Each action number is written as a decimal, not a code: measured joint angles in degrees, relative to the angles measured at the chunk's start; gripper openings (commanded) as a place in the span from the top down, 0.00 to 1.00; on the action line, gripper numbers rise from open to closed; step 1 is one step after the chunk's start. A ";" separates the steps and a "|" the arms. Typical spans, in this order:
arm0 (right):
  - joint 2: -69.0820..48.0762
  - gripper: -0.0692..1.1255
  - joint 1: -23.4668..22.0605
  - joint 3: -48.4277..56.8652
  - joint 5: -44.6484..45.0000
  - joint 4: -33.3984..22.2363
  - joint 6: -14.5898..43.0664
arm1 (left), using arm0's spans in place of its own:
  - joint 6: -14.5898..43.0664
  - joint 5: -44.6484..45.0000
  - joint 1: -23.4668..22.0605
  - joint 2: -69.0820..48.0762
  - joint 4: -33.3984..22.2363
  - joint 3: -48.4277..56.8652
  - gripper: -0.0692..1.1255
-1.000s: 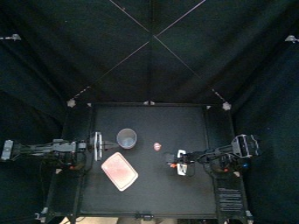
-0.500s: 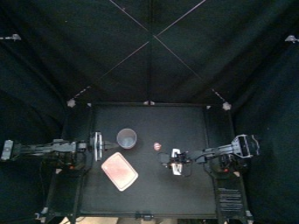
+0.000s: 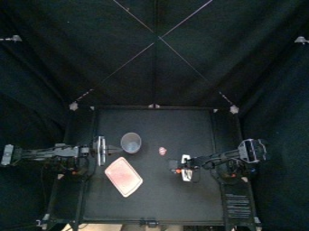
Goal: Pick the tangerine then place it on the pink plate
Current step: Place tangerine on the pink plate
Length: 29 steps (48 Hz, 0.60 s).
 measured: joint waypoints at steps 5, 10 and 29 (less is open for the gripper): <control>0.88 0.34 0.00 0.53 -0.26 -0.09 0.00 | 0.00 0.00 0.09 -0.09 0.09 0.00 0.89; 0.97 0.40 -0.09 0.70 -0.62 0.00 0.00 | 0.00 0.00 0.09 0.00 0.00 0.00 0.89; 0.88 0.56 0.62 -5.54 -0.88 0.09 0.00 | 0.00 -0.26 0.09 0.00 0.00 0.00 0.89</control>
